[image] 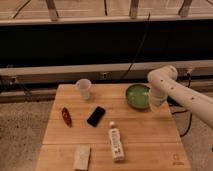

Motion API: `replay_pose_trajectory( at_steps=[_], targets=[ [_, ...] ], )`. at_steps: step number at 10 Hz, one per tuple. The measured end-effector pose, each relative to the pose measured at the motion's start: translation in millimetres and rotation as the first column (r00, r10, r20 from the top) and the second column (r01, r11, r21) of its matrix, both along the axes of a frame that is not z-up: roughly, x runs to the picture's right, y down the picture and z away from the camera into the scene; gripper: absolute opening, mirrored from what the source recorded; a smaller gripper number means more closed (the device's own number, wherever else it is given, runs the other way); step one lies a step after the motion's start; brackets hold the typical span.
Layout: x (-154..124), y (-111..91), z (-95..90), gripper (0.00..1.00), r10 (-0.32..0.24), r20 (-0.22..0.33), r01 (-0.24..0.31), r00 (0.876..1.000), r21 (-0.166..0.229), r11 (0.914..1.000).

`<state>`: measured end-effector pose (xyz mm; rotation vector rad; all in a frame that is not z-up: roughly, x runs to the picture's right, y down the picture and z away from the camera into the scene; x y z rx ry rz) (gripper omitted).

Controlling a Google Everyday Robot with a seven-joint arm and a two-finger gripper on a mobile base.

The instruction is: Pick up the ceramic bowl

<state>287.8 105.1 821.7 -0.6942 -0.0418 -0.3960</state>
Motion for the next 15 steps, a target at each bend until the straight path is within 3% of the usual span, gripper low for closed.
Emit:
replay_pose_trajectory(
  at_steps=[2,6,8,11,15],
  targets=[
    [1,6,5.7,0.23,-0.002,0.001,0.003,1.000,-0.008,1.0000],
    [2,0,5.4,0.65,-0.004,0.024,0.003,1.000,0.013,0.9999],
    [1,1,7.3,0.76,-0.011,0.025,0.011,1.000,0.011,0.9999],
    [1,-3,5.8,0.77,-0.017,0.034,0.017,0.999,0.026,0.9995],
    [-1,-4,4.8,0.53,-0.024,0.045,0.023,0.999,0.035,0.9991]
  ],
)
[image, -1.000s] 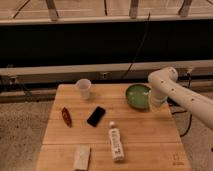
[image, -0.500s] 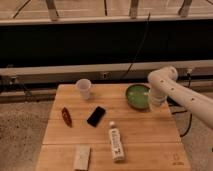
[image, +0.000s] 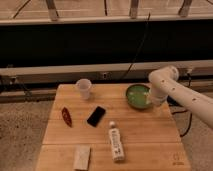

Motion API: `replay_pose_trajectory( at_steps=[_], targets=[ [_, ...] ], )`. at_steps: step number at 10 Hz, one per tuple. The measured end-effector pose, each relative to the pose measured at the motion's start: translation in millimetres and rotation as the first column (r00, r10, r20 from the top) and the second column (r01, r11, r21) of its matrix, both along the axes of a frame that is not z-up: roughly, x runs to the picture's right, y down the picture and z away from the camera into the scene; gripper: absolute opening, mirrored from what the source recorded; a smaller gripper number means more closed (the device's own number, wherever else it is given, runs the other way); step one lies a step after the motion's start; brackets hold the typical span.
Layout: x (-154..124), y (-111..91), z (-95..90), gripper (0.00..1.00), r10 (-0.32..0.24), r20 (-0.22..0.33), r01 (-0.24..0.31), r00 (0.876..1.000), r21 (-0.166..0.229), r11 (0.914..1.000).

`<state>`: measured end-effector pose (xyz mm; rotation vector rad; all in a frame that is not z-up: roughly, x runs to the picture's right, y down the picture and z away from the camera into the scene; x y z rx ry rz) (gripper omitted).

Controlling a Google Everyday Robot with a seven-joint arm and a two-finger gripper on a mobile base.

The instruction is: Pick up the ceramic bowl

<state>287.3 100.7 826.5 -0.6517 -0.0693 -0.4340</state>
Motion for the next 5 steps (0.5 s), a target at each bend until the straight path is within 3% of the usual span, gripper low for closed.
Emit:
replay_pose_trajectory(
  at_steps=[1,3,5],
  targets=[
    [1.0,3.7,3.5,0.55,0.000,-0.001,0.000,1.000,-0.006,1.0000],
    [1.6,9.6,10.9,0.69,0.001,0.000,-0.001,1.000,-0.009,1.0000],
    [0.9,9.8,12.2,0.70,-0.001,0.004,0.001,1.000,-0.008,1.0000]
  ],
)
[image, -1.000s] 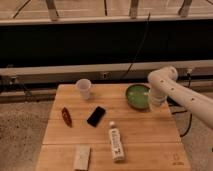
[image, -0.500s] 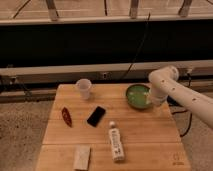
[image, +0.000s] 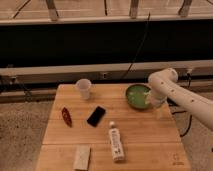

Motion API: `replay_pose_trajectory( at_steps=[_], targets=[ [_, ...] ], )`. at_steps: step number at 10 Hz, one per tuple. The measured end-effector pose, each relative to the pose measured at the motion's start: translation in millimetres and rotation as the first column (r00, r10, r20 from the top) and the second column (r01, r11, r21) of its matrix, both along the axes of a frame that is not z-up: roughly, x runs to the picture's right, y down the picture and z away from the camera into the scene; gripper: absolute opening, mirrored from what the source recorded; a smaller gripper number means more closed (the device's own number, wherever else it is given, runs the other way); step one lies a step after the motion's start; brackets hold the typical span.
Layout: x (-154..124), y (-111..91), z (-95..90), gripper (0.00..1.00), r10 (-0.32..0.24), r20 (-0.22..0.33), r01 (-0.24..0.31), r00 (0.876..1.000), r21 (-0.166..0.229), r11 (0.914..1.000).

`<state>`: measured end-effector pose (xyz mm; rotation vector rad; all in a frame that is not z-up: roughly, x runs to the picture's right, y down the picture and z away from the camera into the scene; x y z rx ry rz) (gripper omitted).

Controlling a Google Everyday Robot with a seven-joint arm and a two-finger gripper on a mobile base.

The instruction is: Pick up the ceramic bowl

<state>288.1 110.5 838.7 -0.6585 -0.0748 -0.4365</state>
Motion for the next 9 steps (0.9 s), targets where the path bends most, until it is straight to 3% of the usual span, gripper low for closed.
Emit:
replay_pose_trajectory(
  at_steps=[2,6,8,9],
  targets=[
    [-0.3,-0.7,-1.4,0.56,-0.005,0.000,0.005,1.000,-0.002,1.0000],
    [-1.2,6.8,4.1,0.15,-0.011,-0.004,0.011,1.000,-0.011,0.9999],
    [-2.0,4.0,3.2,0.04,-0.019,-0.001,0.019,1.000,-0.008,0.9998],
    [-3.0,3.3,1.5,0.03,-0.026,-0.001,0.026,1.000,-0.006,0.9997]
  ],
)
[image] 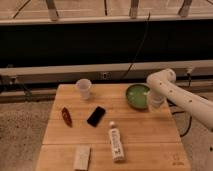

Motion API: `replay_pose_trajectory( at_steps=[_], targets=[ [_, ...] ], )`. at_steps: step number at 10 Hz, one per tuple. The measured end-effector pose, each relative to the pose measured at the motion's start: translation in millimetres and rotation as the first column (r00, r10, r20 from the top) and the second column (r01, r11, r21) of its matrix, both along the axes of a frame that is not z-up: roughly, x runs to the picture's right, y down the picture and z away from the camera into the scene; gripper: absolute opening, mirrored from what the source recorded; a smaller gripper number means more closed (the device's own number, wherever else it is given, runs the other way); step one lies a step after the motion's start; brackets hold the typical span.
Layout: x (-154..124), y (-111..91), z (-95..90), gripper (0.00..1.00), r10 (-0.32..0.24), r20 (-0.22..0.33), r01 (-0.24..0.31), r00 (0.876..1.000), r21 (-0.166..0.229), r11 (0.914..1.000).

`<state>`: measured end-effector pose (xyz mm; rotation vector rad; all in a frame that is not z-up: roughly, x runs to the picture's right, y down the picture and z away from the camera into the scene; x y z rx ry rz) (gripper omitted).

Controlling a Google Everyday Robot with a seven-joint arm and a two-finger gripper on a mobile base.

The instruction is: Pick up the ceramic bowl

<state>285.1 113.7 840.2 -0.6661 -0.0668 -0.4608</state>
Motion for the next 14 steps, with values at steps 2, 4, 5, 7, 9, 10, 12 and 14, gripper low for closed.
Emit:
replay_pose_trajectory(
  at_steps=[2,4,5,7,9,10,12,14],
  targets=[
    [-2,-13,-10.1,0.11,-0.010,0.003,0.010,1.000,0.016,0.9998],
    [-3,-16,-14.2,0.21,-0.013,0.010,0.013,1.000,0.014,0.9998],
    [-2,-16,-12.9,0.28,-0.013,0.012,0.013,1.000,0.013,0.9998],
    [-2,-9,-4.0,0.48,-0.013,0.024,0.013,1.000,0.013,0.9998],
    [0,-10,-3.7,0.68,-0.018,0.031,0.017,0.999,0.017,0.9997],
    [-1,-13,-5.5,0.75,-0.017,0.035,0.017,0.999,0.021,0.9996],
    [-2,-9,-3.0,0.79,-0.023,0.041,0.023,0.999,0.014,0.9997],
    [-1,-10,-2.2,0.80,-0.029,0.043,0.028,0.999,0.016,0.9995]
  ],
)
